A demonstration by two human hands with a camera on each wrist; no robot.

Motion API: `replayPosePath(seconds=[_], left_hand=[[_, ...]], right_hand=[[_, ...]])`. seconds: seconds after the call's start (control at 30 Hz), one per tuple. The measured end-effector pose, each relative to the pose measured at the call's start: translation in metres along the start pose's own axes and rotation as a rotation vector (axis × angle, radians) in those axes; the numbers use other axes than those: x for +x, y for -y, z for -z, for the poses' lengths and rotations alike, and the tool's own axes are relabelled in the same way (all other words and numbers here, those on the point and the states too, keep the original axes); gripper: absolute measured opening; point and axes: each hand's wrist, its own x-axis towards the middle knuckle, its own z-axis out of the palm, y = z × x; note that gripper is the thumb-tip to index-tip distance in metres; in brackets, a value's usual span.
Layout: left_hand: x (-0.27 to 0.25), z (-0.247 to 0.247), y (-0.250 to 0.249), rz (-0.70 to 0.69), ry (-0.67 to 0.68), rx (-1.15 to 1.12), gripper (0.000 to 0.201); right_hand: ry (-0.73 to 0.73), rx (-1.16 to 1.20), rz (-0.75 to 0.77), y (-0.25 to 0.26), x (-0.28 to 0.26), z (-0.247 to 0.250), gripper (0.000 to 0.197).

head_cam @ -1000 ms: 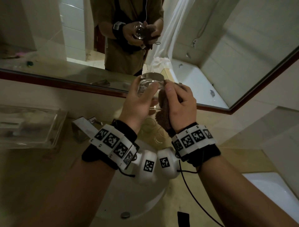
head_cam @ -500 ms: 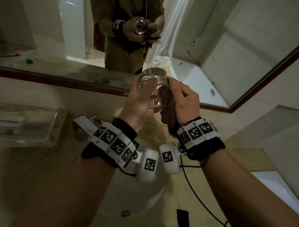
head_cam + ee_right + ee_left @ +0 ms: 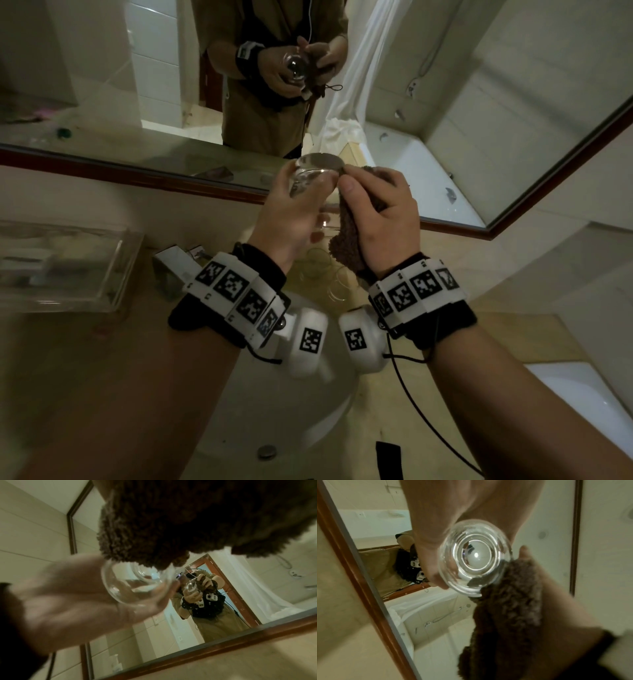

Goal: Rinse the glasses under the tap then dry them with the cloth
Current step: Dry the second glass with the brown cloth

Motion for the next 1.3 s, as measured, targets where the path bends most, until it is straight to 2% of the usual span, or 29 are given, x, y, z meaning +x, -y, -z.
replayPosePath(seconds=[0.07, 0.13, 0.2, 0.27, 0.33, 0.4, 0.53, 0.57, 0.67, 0.7, 0.77, 0.9, 1.03, 1.13, 1.2, 1.23, 1.3], left_hand=[[0.000, 0.002, 0.000, 0.014, 0.088, -0.067, 0.058], [0.001, 0.002, 0.000, -0.003, 0.133, -0.073, 0.058], [0.000, -0.002, -0.001, -0.045, 0.061, -0.043, 0.053], [0.001, -0.003, 0.001, -0.091, -0.057, 0.050, 0.053], [0.003, -0.003, 0.004, -0.101, -0.079, 0.063, 0.059], [0.003, -0.001, 0.005, -0.104, -0.038, 0.013, 0.057], [0.002, 0.004, 0.005, -0.051, 0.129, -0.076, 0.054], [0.002, 0.005, 0.006, -0.012, 0.159, -0.077, 0.050], [0.000, 0.010, 0.007, 0.047, 0.217, -0.007, 0.020], [-0.001, 0.010, 0.007, 0.050, 0.229, 0.000, 0.018], [-0.002, 0.007, 0.004, 0.056, 0.193, 0.021, 0.024], [-0.002, 0.003, 0.005, -0.001, 0.033, 0.097, 0.045], [-0.002, 0.000, 0.005, -0.085, -0.030, 0.068, 0.033], [-0.004, 0.002, 0.004, -0.050, 0.099, -0.075, 0.043], [-0.005, 0.003, 0.006, -0.020, 0.180, -0.166, 0.048], [-0.006, 0.004, 0.006, -0.008, 0.179, -0.163, 0.043], [-0.006, 0.006, 0.007, 0.001, 0.178, -0.089, 0.020]], right_hand=[[-0.022, 0.073, -0.075, -0.003, 0.001, 0.000, 0.030], [-0.025, 0.145, -0.136, -0.003, 0.003, -0.001, 0.038], [-0.026, 0.124, -0.125, -0.001, 0.003, -0.001, 0.039], [-0.012, 0.090, -0.078, -0.001, 0.002, -0.001, 0.028], [-0.009, 0.021, 0.001, 0.000, 0.001, 0.000, 0.026], [-0.009, 0.018, 0.013, -0.001, 0.001, 0.001, 0.026], [0.018, 0.128, -0.083, -0.003, 0.007, 0.005, 0.018], [0.021, 0.121, -0.086, -0.005, 0.008, 0.005, 0.017], [0.012, 0.086, -0.091, -0.012, 0.009, 0.005, 0.022], [0.014, 0.063, -0.090, -0.015, 0.008, 0.004, 0.025], [0.022, 0.032, -0.083, -0.017, 0.007, 0.004, 0.030], [0.055, 0.054, -0.002, -0.010, 0.002, 0.002, 0.041], [0.009, 0.064, 0.037, -0.008, -0.005, 0.001, 0.032], [-0.010, 0.103, -0.018, -0.007, -0.003, 0.004, 0.017], [0.035, 0.132, -0.072, -0.009, 0.002, 0.006, 0.019], [0.052, 0.125, -0.083, -0.010, 0.004, 0.007, 0.021], [0.050, 0.104, -0.083, -0.014, 0.004, 0.005, 0.021]])
